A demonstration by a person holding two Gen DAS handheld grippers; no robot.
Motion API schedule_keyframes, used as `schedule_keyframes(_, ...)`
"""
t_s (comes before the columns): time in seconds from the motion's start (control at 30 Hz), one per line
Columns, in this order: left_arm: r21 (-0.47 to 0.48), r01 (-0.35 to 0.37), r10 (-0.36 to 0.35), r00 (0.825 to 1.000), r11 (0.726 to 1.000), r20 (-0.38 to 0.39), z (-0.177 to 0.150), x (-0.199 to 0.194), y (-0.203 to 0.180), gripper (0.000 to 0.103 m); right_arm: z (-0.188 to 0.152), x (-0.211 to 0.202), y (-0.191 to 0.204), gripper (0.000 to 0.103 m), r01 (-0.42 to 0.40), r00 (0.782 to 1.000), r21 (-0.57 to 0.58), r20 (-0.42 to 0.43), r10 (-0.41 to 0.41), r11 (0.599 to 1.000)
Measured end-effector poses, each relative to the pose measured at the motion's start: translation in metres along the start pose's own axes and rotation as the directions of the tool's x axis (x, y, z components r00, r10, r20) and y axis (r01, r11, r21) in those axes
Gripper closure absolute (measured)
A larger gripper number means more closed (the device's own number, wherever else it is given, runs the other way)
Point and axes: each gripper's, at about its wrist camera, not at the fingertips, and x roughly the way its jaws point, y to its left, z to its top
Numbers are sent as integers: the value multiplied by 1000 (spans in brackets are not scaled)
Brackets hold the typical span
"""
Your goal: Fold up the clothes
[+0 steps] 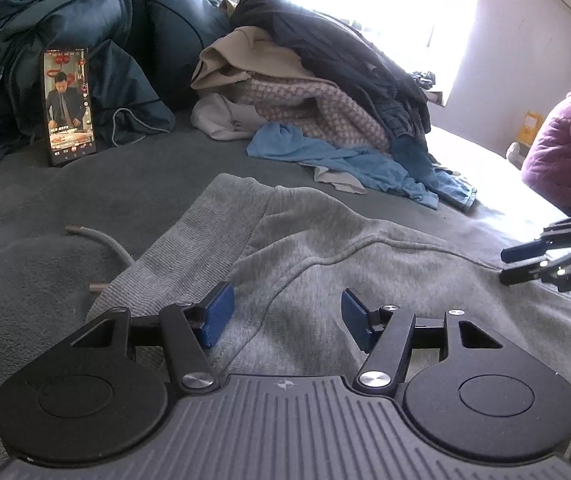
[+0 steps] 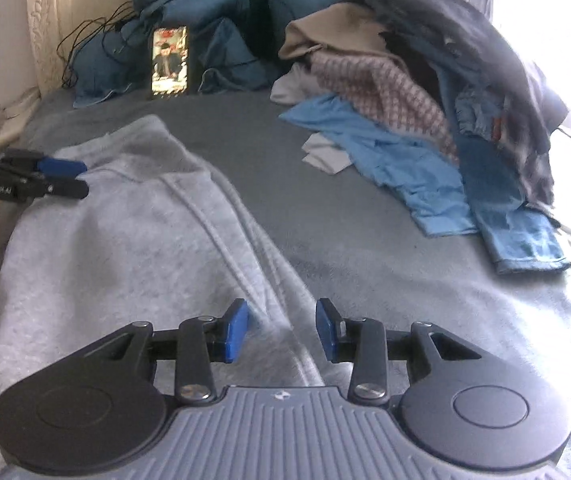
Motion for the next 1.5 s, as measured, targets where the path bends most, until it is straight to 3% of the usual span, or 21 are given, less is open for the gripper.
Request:
schedule_keyframes(0.2, 7, -5, 5, 1000, 1000, 0, 0, 1, -1, 42, -5, 10, 8, 64, 29, 998, -37, -48, -31, 999)
schedule_keyframes(0.4, 8, 3, -3, 1000, 1000, -2, 0, 0, 0, 42, 0, -9, -17, 65, -64, 998, 167, 33, 59, 984)
schedule_keyframes(0.43, 8, 3, -3, 1000, 1000, -1, 0, 0, 0, 42, 0, -9, -21, 66, -70, 997, 197, 34, 65, 978)
schedule_keyframes(0.47, 10, 1, -1, 1000, 1000, 0, 0, 0, 0, 42, -1, -6, -23, 76, -64, 998, 206, 18, 61, 977)
schedule_keyframes(0.53, 13, -1, 1, 1000, 1000, 1, 0, 1, -1, 42, -6, 3, -21, 82, -35, 999, 191, -33, 42, 981)
schedule_keyframes(0.9, 26, -5, 5, 1000, 1000, 7, 0, 3, -2, 42, -8, 18, -2, 79, 41, 994, 87, -106, -32, 995)
schedule_keyframes(0.97, 35, -11, 11, 1000, 999, 10, -1, 3, -3, 42, -9, 18, 4, 83, 62, 994, 71, -99, -55, 996)
schedule_keyframes(1.0, 42, -15, 14, 1000, 999, 11, -1, 4, -4, 42, -10, 17, 9, 94, 80, 993, 48, -92, -75, 996)
schedule_keyframes(1.07, 51, -20, 19, 1000, 999, 12, -1, 4, -5, 42, -8, 10, 26, 98, 148, 987, -37, -56, -150, 988)
schedule_keyframes(1.27, 49, -24, 24, 1000, 998, 11, -1, 4, -6, 42, 0, -3, 36, 99, 282, 959, -125, 20, -281, 951)
schedule_keyframes(1.5, 87, -49, 48, 999, 995, 15, -3, 5, -11, 42, -18, 28, 33, 98, 300, 952, -150, -11, -305, 942)
